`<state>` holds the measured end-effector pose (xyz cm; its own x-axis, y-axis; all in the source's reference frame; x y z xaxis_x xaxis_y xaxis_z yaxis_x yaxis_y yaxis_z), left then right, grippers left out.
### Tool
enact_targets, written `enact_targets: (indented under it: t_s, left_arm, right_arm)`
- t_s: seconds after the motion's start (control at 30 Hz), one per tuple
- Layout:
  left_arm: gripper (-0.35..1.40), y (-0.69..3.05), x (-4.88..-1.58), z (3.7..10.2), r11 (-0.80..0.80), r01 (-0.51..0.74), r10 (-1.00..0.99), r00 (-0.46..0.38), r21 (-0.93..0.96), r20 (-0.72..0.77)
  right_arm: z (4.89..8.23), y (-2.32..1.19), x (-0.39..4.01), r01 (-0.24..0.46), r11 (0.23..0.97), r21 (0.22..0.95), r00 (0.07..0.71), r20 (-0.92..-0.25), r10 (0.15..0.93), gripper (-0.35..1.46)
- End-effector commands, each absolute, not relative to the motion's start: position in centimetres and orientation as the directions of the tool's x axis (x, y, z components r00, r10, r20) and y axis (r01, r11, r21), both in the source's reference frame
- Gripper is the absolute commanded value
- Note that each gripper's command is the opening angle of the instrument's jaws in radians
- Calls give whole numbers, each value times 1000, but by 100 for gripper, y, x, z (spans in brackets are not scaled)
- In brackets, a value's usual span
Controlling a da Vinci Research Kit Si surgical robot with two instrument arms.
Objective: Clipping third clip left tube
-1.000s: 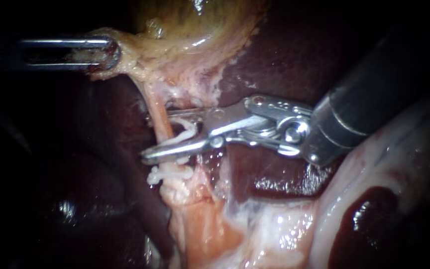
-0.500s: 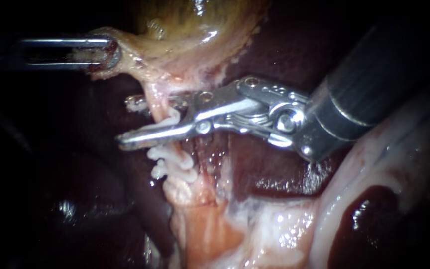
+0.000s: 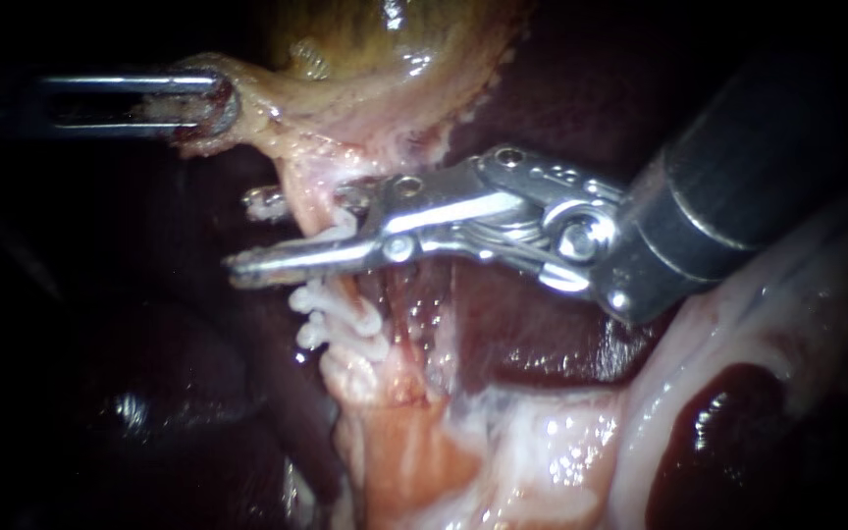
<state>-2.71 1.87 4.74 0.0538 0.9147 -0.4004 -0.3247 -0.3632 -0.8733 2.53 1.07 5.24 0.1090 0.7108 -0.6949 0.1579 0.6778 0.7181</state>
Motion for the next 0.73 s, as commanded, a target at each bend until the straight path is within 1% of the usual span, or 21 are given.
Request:
enact_targets:
  t_s: [0.03, 0.13, 0.17, 0.2, 0.3, 0.37, 0.73]
  left_arm:
    - [-35, 187, -271, 473, -363, -325, 915, 54, -873, -400]
    - [-35, 187, -271, 474, -363, -325, 915, 54, -873, -400]
    - [-35, 187, -271, 474, -363, -325, 915, 54, -873, -400]
    - [-35, 187, -271, 474, -363, -325, 915, 54, -873, -400]
    - [-35, 187, -271, 473, -363, -325, 915, 54, -873, -400]
    - [-35, 187, -271, 473, -363, -324, 915, 54, -873, -400]
    - [-35, 187, -272, 474, -363, -324, 915, 54, -873, -400]
  right_arm:
    - [523, 107, 252, 159, 677, 719, 109, -694, 711, -7]
    - [521, 108, 250, 161, 680, 715, 109, -698, 708, -23]
    - [520, 107, 249, 161, 672, 723, 107, -690, 716, -35]
    - [520, 107, 248, 160, 663, 731, 109, -681, 724, -35]
    - [519, 107, 246, 151, 645, 749, 140, -663, 736, -35]
    - [519, 107, 246, 149, 645, 749, 151, -662, 734, -35]
    - [522, 107, 245, 149, 646, 749, 151, -663, 734, -35]
